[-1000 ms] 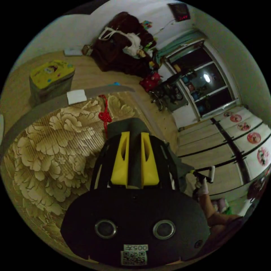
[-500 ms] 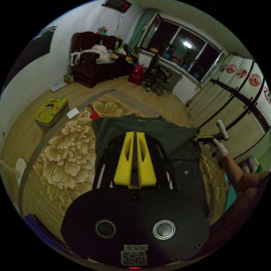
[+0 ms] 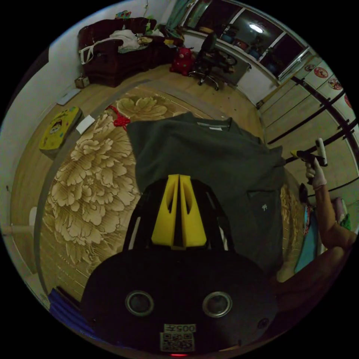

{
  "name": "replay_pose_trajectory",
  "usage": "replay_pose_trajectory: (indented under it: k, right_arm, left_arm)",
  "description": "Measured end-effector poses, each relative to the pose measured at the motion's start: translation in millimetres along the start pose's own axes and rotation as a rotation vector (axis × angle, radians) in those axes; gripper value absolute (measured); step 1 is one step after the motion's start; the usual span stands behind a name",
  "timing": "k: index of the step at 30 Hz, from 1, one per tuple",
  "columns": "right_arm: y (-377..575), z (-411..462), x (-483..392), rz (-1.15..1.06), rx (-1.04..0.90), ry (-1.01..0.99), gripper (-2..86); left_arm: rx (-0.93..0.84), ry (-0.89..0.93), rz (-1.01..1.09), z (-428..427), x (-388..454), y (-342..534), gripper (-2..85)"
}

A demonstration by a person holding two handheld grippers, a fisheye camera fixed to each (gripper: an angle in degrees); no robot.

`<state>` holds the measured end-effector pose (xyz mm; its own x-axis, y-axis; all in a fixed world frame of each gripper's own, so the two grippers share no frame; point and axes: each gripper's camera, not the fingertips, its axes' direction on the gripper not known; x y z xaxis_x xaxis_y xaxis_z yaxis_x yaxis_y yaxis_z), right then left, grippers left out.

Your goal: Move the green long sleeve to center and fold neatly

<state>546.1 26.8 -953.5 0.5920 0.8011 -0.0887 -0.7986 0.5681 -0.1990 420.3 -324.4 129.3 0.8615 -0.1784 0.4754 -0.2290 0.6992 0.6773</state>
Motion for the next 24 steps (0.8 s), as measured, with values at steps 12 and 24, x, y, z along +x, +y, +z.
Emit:
replay_pose_trajectory:
  k: [12,24]
  right_arm:
    - [14,97,-58,-0.143,-0.143,0.468,2.3]
    - [35,62,-99,-0.272,-0.212,0.14,0.6]
  left_arm:
    - [-0.079,-0.141,0.292,41,39,-7,4.6]
    - [-0.095,0.124,0.13,-23,-27,-15,0.4]
